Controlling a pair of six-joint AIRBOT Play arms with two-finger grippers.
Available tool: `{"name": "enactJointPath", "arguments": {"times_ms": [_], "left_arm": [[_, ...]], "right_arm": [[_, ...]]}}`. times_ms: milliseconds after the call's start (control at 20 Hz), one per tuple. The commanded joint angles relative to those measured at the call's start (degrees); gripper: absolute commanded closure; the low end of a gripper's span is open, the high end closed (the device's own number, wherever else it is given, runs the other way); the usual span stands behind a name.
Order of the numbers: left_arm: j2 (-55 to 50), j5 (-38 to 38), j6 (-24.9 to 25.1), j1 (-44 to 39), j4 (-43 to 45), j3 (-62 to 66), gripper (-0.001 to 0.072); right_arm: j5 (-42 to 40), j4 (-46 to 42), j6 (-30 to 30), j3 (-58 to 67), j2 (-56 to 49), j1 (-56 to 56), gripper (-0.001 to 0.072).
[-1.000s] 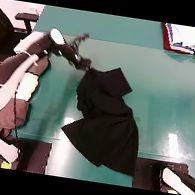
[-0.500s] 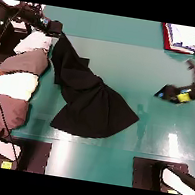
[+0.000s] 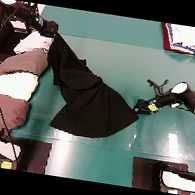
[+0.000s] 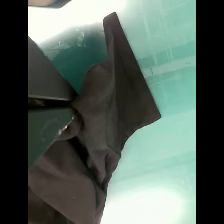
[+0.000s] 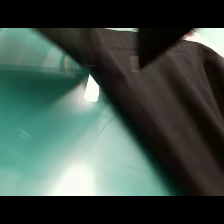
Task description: Fold the shirts.
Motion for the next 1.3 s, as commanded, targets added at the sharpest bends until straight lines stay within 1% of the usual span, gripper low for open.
{"name": "enactJointPath", "arguments": {"times_ms": [0,50,150,250,450,600,750,900,1000,1150,1250], "left_arm": [[0.3,0.0,-0.1,0.0,-0.2,0.1,0.0684],[0.7,0.0,-0.2,0.0,-0.7,0.1,0.0685],[3.2,1.2,-1.2,0.1,-0.6,0.3,0.0685],[7.7,3.3,-1.2,0.1,-0.6,1.2,0.0685],[19.4,6.0,-1.0,0.0,-0.6,7.7,0.0684],[31.0,11.8,-1.0,0.0,-0.6,8.2,0.0685],[40.9,16.4,-0.9,0.0,-0.6,8.2,0.0685],[47.4,19.4,-0.9,0.0,-0.6,8.2,0.0686],[49.5,19.8,-0.9,0.0,-0.6,8.2,0.0686],[49.7,19.1,-1.0,0.0,-0.3,8.1,0.0686],[48.6,18.2,-1.0,0.0,0.3,6.5,0.0686]], "right_arm": [[-1.2,-0.6,-1.7,-0.3,-1.4,3.0,0.0669],[-1.4,-0.7,-1.7,-0.1,-0.7,3.0,0.0697],[-1.0,-1.3,-1.7,2.6,2.3,1.6,0.0697],[-0.2,-1.2,-1.7,9.1,7.3,-1.7,0.0698],[0.8,-1.2,-1.6,30.6,18.9,-9.3,0.0698],[0.9,-1.2,-1.6,48.0,25.1,-13.6,0.0698],[0.9,-1.3,-1.6,59.7,29.2,-17.4,0.0698],[2.1,-1.2,-1.5,65.8,31.5,-22.9,0.0699],[3.5,-1.2,-1.5,67.6,31.7,-27.3,0.0699],[3.5,-1.0,-0.8,67.6,30.3,-33.5,0.0700],[4.3,-1.0,-0.1,67.6,27.8,-34.8,0.0700]]}}
